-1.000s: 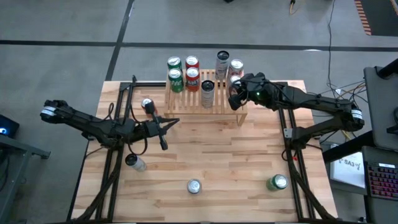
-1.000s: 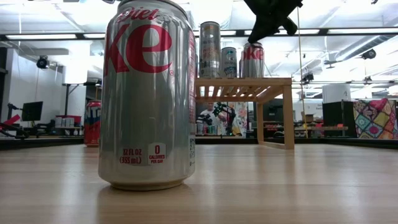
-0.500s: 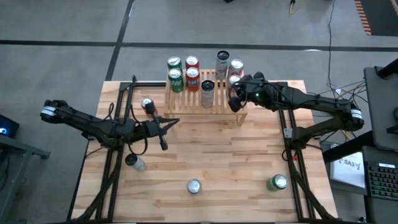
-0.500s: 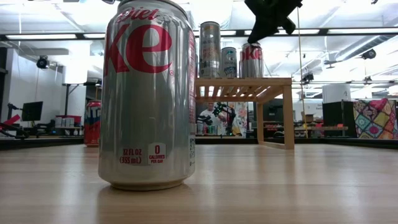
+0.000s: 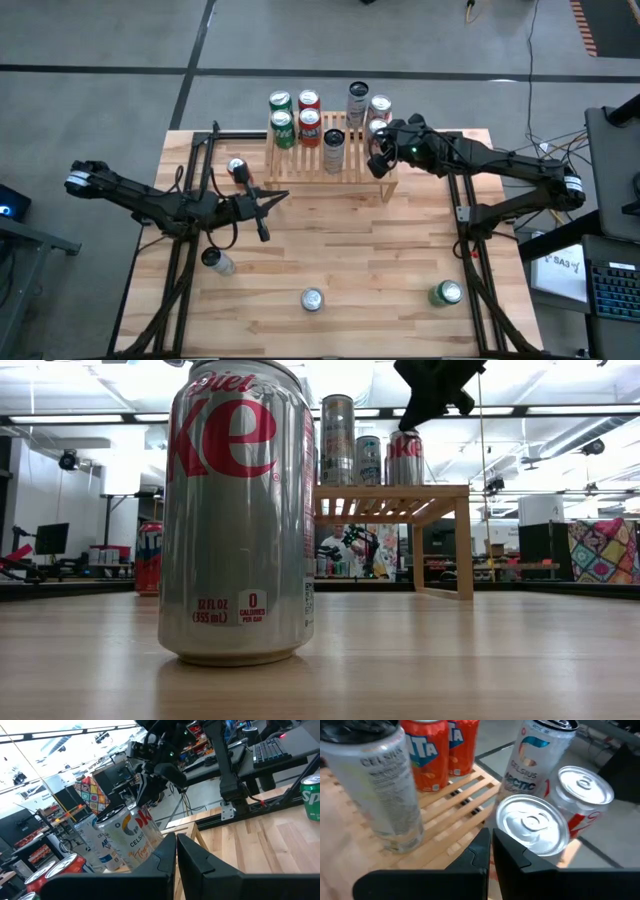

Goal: Place canned beverage on shelf
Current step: Put the red silver soda can aligned with the other red silver soda can on the shelf

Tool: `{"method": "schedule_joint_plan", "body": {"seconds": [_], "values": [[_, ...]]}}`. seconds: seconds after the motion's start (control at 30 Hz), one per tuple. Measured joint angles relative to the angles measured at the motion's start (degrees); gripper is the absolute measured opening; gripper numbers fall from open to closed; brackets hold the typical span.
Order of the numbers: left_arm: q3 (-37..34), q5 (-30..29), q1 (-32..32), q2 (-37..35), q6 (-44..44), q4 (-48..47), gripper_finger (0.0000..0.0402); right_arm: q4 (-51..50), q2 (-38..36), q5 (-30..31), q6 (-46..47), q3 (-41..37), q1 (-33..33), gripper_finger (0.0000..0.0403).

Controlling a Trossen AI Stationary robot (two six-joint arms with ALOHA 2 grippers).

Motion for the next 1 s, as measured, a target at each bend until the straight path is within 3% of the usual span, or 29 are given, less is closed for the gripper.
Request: {"method": "schedule_joint_plan", "body": {"seconds": [0.4, 1.0], "values": [[0.0, 0.0, 0.02, 0.0, 1.03, -0.01, 0.0, 5.69, 4.18, -1.56, 5.24, 0.06, 0.62, 0.0011], [0.0, -0.35, 0.02, 0.0, 1.04, -0.93, 0.0, 4.39, 6.17, 5.46, 4.87, 0.44, 0.58, 0.0011]]}}
